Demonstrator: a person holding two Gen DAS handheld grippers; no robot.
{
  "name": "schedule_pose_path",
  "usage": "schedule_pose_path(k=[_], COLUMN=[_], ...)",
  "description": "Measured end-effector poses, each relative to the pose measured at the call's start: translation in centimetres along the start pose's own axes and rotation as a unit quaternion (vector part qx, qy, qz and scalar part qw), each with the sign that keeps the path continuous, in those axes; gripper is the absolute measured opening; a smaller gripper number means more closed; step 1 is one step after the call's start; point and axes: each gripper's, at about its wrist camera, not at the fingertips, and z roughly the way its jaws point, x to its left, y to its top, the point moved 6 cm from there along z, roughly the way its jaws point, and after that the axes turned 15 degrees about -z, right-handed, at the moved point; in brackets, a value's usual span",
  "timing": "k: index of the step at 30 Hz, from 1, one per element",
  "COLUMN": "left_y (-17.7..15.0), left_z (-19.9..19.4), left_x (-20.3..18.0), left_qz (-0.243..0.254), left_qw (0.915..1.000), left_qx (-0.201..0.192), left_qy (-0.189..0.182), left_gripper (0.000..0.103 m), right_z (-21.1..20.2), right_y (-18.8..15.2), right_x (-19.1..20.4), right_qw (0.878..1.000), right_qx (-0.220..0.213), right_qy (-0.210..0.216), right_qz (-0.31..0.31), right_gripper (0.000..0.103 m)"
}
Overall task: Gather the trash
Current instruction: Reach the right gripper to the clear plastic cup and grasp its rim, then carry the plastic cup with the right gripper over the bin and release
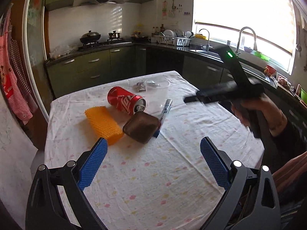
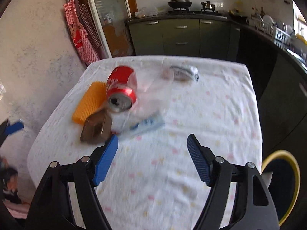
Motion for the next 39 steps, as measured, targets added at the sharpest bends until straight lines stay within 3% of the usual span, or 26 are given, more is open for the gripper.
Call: schedule_pose_path(k=[5, 8, 10, 14, 17, 19, 26, 31, 35, 39], left_y=[-1.1, -1.6, -1.8, -1.9, -2.0, -2.1, -2.2, -2.3, -2.4, -2.6], left_z=[1.2, 1.2, 1.0, 1.1, 1.2, 1.2, 0.9, 0.9, 0.9, 1.4], left_x=[0.6, 1.6, 2.3, 3.5, 4.1, 4.1, 3.3, 1.6, -0.3, -2.2], left_qz=[-0.018, -0.024, -0.032, -0.049, -0.058, -0.060, -0.053, -0.036, -0.017, -0.002], left_qw=[0.9996, 0.9995, 0.9993, 0.9986, 0.9981, 0.9980, 0.9984, 0.9990, 0.9992, 0.9987], left_qx=[0.017, 0.017, 0.017, 0.017, 0.019, 0.020, 0.019, 0.020, 0.020, 0.029], left_qy=[-0.011, -0.008, -0.009, -0.008, -0.009, -0.009, -0.011, -0.018, -0.029, -0.042], left_gripper=[0.096, 0.096, 0.096, 0.096, 0.096, 0.096, 0.096, 0.096, 0.096, 0.096], right_z=[2.8, 5.4, 7.2, 9.7, 10.5, 10.2, 4.5, -1.8, -7.3, -11.5], right_y=[5.4, 7.1, 7.6, 7.4, 7.2, 7.2, 8.4, 6.9, 2.8, -3.0], right_x=[-3.2, -5.0, -5.5, -5.6, -5.3, -5.1, -4.8, -5.6, -8.0, -12.5], right_qw=[0.999, 0.997, 0.995, 0.991, 0.990, 0.991, 0.997, 0.999, 0.996, 0.987], right_qx=[0.020, 0.055, 0.082, 0.125, 0.135, 0.129, 0.060, 0.013, -0.013, -0.013], right_qy=[-0.046, -0.037, -0.038, -0.037, -0.040, -0.039, -0.022, -0.016, -0.039, -0.091], right_qz=[0.011, 0.034, 0.037, 0.029, 0.022, 0.022, 0.030, 0.048, 0.082, 0.135], right_gripper=[0.055, 0.049, 0.046, 0.029, 0.011, 0.010, 0.008, 0.008, 0.008, 0.009])
